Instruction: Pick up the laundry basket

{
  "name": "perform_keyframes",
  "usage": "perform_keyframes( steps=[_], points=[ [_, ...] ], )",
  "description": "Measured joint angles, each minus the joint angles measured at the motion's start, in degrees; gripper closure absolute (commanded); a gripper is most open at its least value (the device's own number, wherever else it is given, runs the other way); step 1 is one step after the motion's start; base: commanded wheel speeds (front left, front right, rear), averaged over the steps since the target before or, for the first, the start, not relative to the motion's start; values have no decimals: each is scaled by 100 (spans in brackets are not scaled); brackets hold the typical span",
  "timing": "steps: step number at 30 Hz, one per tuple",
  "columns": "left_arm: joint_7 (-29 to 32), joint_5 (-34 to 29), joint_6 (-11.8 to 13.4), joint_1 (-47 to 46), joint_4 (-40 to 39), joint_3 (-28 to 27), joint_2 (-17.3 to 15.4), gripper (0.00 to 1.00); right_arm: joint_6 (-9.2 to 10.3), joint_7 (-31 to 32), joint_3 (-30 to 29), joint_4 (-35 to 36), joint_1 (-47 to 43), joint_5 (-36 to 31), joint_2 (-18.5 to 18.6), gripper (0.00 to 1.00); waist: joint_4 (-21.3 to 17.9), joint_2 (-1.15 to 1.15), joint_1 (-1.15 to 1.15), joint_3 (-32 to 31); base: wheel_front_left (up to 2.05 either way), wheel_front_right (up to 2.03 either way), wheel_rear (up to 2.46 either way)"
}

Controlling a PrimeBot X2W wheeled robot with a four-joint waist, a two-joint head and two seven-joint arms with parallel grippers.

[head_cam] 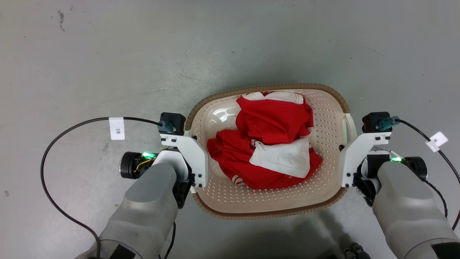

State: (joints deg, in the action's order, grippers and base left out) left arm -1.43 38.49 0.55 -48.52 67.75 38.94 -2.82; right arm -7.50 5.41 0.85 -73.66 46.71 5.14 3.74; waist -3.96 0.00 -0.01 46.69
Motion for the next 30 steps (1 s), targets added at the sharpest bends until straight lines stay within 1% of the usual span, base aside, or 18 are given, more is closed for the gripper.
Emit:
perform_keyframes(
  steps=[5, 10, 19, 24, 30],
  points=[
    [-25, 110, -15, -1, 27, 80, 1, 100, 1, 46, 293, 8, -8, 368, 10, 100, -6, 0, 1, -29, 0, 0, 0],
    [105, 165, -114, -5, 162, 207, -73, 100, 0, 242, 533, -32, -132, 664, -65, 100, -12, 0, 1, -199, 0, 0, 0],
    [669, 363, -365, 143, 399, 397, -59, 100, 0, 646, 870, -35, -333, 976, -57, 100, -25, 0, 1, -951, 0, 0, 0],
    [1044, 486, -431, 231, 494, 425, -57, 100, 0, 1114, 1101, -35, -395, 1214, -57, 100, -14, 0, 1, -1484, 0, 0, 0],
    [1549, 617, -463, 320, 586, 417, -115, 100, 4, 1915, 1640, 178, -501, 1752, -47, 100, 25, 0, 0, -2154, 0, 0, 0]
  ],
)
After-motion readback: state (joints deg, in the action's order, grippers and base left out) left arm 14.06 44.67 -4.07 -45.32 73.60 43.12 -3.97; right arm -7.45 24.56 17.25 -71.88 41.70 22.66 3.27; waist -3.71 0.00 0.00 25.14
